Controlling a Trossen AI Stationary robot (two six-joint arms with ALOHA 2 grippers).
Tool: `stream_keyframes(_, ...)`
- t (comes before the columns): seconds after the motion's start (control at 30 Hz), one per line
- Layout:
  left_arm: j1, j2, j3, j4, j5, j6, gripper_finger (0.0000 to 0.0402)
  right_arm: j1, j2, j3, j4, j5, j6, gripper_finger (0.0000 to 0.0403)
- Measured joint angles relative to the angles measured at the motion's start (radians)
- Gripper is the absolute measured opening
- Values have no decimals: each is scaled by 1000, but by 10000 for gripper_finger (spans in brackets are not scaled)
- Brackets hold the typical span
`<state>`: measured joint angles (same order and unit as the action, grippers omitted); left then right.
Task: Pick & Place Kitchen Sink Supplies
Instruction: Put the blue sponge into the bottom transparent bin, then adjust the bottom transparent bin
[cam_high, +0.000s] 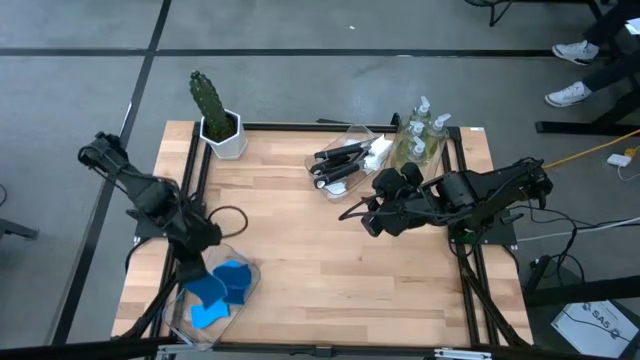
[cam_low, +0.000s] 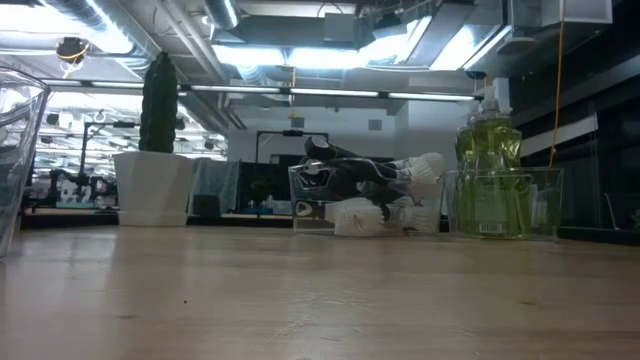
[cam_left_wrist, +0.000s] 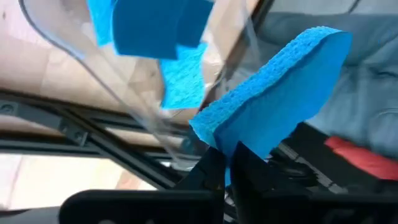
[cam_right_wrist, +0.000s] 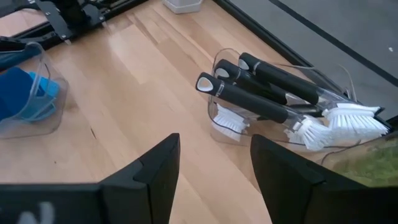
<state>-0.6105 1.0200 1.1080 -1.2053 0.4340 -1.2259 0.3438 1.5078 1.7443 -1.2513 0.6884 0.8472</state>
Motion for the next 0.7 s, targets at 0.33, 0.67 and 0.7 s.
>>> stream_keyframes(0.33, -66, 87, -66, -4, -32, -10, 51, 0, 0, 0, 37, 25, -61, 196)
stream_keyframes(0.67, -62, 106, -66, 1, -42, -3, 122, 0, 0, 0, 38, 27, -69, 196)
stream_keyframes(0.7, -55, 106, -66, 6, -53, 2, 127, 0, 0, 0, 38, 27, -70, 196)
